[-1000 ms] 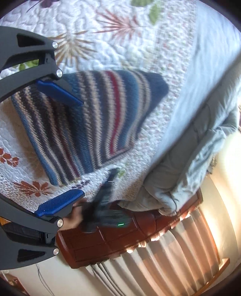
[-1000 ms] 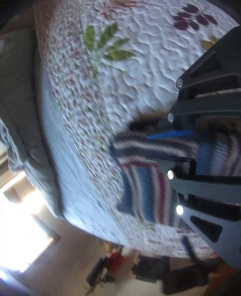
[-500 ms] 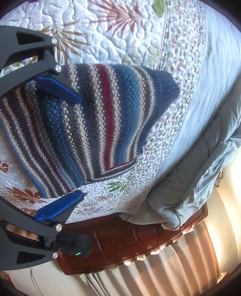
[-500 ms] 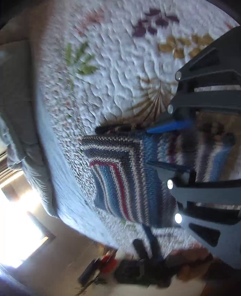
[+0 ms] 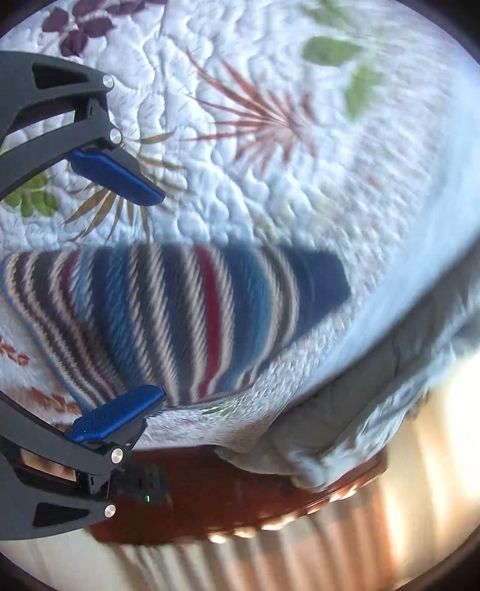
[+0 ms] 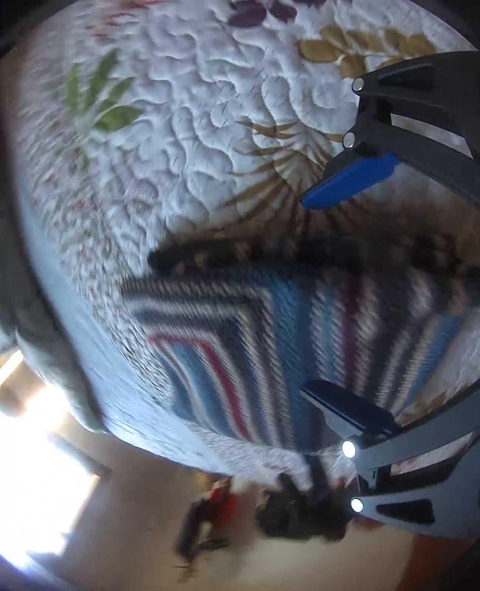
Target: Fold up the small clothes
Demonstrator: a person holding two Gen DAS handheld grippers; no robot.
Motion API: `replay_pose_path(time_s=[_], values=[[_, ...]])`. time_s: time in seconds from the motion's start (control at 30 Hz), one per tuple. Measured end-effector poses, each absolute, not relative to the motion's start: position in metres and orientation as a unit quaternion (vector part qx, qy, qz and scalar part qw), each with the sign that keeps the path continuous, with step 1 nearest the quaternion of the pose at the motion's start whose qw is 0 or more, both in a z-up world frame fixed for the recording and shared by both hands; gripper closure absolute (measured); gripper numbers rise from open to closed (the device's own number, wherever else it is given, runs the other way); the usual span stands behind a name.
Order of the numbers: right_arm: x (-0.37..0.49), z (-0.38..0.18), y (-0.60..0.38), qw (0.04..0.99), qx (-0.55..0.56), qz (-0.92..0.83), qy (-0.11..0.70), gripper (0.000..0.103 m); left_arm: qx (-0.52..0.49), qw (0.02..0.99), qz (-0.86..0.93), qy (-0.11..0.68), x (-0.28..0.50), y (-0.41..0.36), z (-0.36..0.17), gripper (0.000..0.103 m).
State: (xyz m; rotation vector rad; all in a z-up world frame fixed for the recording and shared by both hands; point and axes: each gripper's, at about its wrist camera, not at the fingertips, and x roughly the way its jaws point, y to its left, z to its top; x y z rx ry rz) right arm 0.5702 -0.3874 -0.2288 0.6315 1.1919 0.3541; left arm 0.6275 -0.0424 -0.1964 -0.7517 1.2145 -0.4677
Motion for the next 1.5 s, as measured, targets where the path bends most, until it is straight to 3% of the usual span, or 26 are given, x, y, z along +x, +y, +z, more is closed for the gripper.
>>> replay_pose_path(time_s=[0.2,0.43,0.5,0.53,0.57,0.63,0.77,0.9,1.13,1.5], values=[[0.607,-0.274,-0.413,0.686,0.409,0.223,0.559,0.008,-0.377,0.686,-0.273,0.559,0.648,-0.048,-0.229,0.005],[0.626,-0.279,-0.37,0.667,0.367,0.292,0.579,0.006,-0.383,0.665,-0.316,0.557,0.659,-0.078,-0.247,0.004],[0.627,-0.279,-0.364,0.676,0.347,0.281,0.586,0.02,-0.381,0.666,-0.314,0.559,0.66,-0.083,-0.251,0.004],[0.626,-0.281,-0.363,0.677,0.342,0.277,0.591,0.041,-0.377,0.669,-0.311,0.56,0.659,-0.084,-0.251,0.007],[0.625,-0.282,-0.364,0.677,0.341,0.275,0.591,0.048,-0.369,0.673,-0.305,0.564,0.659,-0.085,-0.25,0.012],[0.62,-0.277,-0.361,0.686,0.331,0.275,0.587,0.054,-0.354,0.679,-0.295,0.572,0.657,-0.089,-0.246,0.023],[0.613,-0.263,-0.352,0.711,0.311,0.255,0.577,0.06,-0.342,0.689,-0.278,0.576,0.654,-0.09,-0.234,0.036],[0.604,-0.243,-0.341,0.732,0.296,0.242,0.563,0.063,-0.322,0.708,-0.273,0.567,0.645,-0.09,-0.216,0.042],[0.572,-0.198,-0.307,0.755,0.276,0.254,0.538,0.064,-0.293,0.725,-0.28,0.557,0.618,-0.066,-0.175,0.043],[0.439,-0.156,-0.174,0.78,0.238,0.291,0.501,0.064,-0.286,0.745,-0.275,0.536,0.477,0.044,-0.125,0.044]])
